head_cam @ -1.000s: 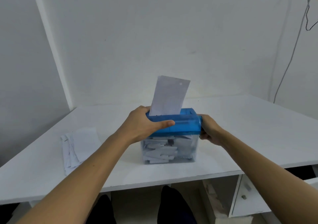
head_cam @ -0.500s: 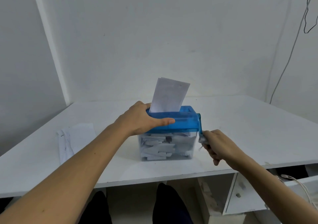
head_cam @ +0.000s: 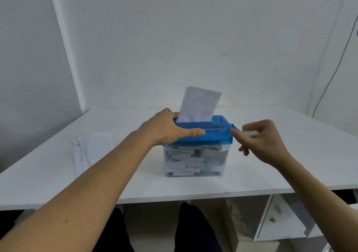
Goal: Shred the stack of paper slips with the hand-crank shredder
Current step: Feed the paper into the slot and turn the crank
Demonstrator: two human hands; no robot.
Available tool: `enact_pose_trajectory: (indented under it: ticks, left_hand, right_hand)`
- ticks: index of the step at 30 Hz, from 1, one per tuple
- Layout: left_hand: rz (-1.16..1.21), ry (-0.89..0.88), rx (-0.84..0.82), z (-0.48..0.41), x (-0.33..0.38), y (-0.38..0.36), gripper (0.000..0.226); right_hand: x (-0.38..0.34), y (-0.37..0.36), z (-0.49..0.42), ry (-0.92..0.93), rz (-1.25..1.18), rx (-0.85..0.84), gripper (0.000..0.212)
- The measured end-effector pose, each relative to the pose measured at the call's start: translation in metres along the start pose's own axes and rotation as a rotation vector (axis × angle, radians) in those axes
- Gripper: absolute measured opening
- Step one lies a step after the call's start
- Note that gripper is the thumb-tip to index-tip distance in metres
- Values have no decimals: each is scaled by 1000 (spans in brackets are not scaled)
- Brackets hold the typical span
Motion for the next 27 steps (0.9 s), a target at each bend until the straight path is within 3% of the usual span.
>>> enact_pose_trajectory:
  ticks: [3, 7, 11, 16, 24, 27]
  left_hand:
    - [-14, 2, 22, -2, -3, 2, 109]
    - [-36, 3, 32, -3, -5, 2, 105]
    - [-27, -22, 27, -2, -1, -2, 93]
    - [-8, -36, 22, -2, -2, -2, 109]
    - [43, -72, 2, 1, 3, -5, 98]
    - [49, -82, 9, 1, 3, -5, 99]
  right_hand:
    - [-18, 14, -5, 267, 197, 150, 43]
    - [-16, 8, -9, 359, 254, 195, 15]
    - [-21, 19, -24, 370, 377, 319, 47]
    - [1, 15, -73, 30, 229, 249, 56]
    - [85, -33, -88, -552, 106, -248, 38]
    - [110, -56, -57, -657, -93, -216, 29]
Point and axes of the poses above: each hand's wrist, its own z-axis away from the middle knuckle, its own y-axis out of the back of the hand, x = y × z, the point moved 9 cm from there along -z, towards the middle knuckle, and after that the axes turned 6 degrees about y, right-handed, at the moved point
